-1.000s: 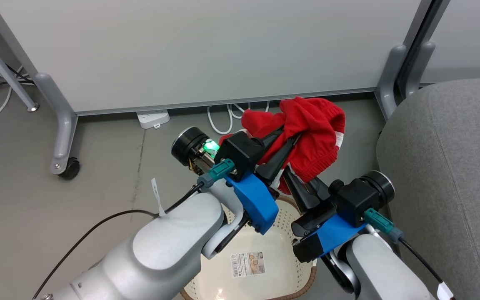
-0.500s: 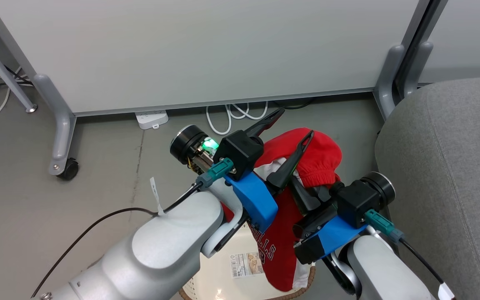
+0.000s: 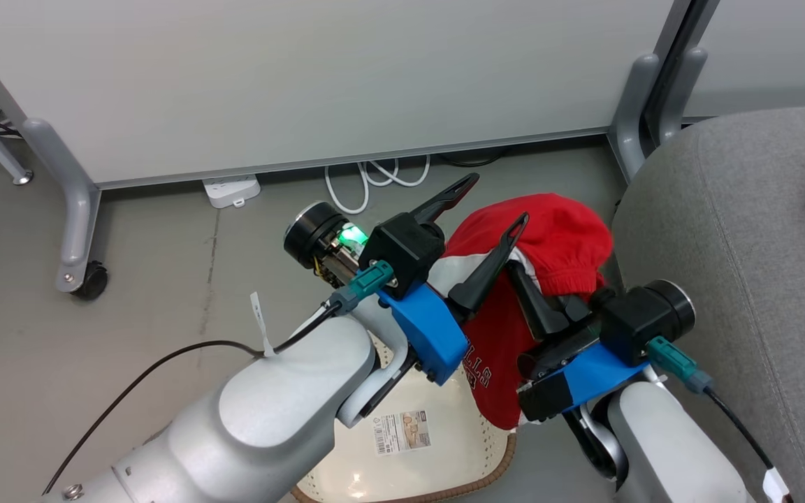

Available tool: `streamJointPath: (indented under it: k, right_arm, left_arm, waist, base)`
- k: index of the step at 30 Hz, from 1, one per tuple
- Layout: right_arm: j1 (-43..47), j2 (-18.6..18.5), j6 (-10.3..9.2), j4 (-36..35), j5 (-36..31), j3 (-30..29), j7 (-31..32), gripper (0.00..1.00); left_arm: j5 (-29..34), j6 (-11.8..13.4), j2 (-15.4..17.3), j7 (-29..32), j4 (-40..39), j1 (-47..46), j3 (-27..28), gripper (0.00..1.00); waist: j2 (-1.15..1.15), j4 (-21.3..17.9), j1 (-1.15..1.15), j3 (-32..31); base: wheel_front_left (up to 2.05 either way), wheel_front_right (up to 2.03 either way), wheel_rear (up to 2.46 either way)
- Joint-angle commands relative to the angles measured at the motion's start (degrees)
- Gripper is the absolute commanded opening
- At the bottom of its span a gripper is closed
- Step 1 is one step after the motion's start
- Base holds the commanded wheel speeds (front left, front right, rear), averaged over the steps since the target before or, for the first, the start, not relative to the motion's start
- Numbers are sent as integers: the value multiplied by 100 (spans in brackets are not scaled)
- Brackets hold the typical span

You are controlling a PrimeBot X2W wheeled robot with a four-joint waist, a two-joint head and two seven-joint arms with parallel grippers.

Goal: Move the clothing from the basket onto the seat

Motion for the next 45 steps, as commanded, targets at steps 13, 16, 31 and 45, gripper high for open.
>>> streamJointPath:
  k: [13, 16, 31, 45]
  right_arm:
    - [-214, -60, -2, -266, -101, -820, 1, 0]
    - [-268, -80, -2, -325, -105, -1036, 1, 0]
    - [-295, -9, -2, -676, -135, -2020, 1, 0]
    - [-91, 150, -2, -847, -77, -2674, 1, 0]
  left_arm:
    - [139, -7, 146, 37, -199, -256, -79, 100]
    - [164, -5, 142, 44, -239, -296, -105, 100]
    - [419, -141, 73, 200, -256, -518, -469, 100]
    - [586, -293, 25, 375, -186, -584, -740, 100]
  waist:
    - [0, -555, 0, 589]
    - [0, -706, 0, 733]
    - [0, -1509, 0, 1420]
    - [0, -2070, 0, 1854]
  base:
    - [0, 0, 0]
    - [0, 0, 0]
    - [0, 0, 0]
    - [0, 0, 0]
